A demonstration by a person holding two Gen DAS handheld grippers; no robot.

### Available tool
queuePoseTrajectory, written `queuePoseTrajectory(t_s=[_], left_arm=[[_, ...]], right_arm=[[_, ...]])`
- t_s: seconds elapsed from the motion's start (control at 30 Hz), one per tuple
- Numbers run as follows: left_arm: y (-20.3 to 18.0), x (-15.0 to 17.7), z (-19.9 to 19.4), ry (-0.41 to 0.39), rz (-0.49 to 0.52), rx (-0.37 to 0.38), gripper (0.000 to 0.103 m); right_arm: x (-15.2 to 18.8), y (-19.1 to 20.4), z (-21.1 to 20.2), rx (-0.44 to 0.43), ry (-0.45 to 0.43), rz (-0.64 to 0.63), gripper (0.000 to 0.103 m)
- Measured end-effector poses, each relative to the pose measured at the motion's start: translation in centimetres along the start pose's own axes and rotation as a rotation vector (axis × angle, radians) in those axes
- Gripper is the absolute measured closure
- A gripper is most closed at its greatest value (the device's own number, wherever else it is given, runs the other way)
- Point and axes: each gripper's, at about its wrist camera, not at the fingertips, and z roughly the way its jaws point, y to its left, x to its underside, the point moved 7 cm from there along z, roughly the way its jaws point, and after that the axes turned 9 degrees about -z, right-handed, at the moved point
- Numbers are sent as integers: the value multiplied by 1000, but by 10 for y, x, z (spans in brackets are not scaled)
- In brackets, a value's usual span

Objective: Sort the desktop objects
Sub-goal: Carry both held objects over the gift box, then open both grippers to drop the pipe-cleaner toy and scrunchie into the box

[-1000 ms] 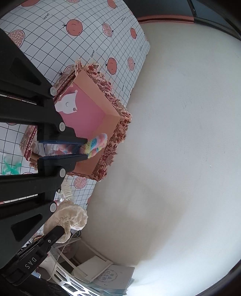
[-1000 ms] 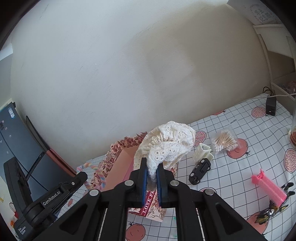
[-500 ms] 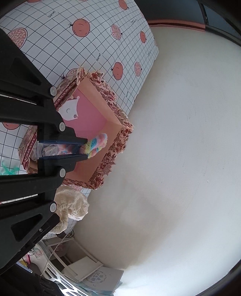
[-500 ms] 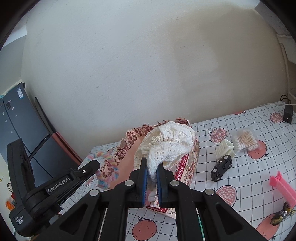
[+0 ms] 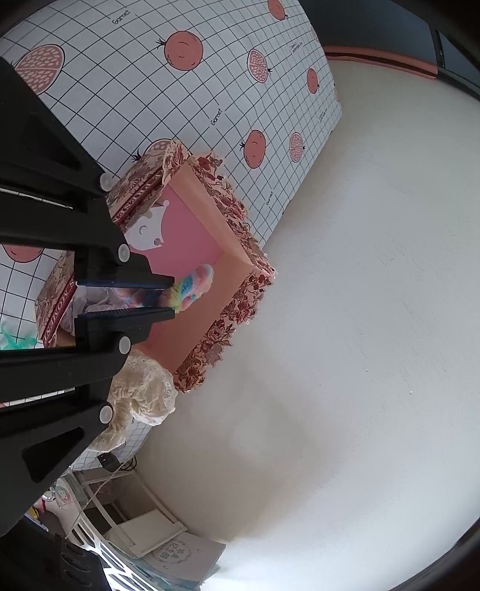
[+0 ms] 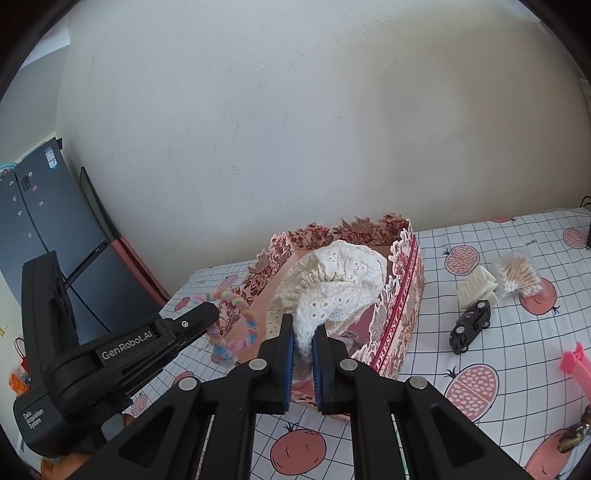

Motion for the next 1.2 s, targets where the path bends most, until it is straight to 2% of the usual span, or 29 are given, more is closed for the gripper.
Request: queuePoseTrajectory(t_s=[0.43,0.73,0.87,1.07,1.2], left_arm=[[14,10,21,54,-35,-8,94],[18,17,30,89,-40,-27,93],[15,19,30,88,-32,-28,86],[14,19,30,89,-30,-32,82],[12,20,30,93,-29,-33,77]], right_arm=[[21,-7,29,20,73,2,90],[23,-6,32,6,63,-1,90],[24,-6,29,6,60,4,90],[22,-7,28,2,59,12,89],[21,-4,28,2,59,8,85]])
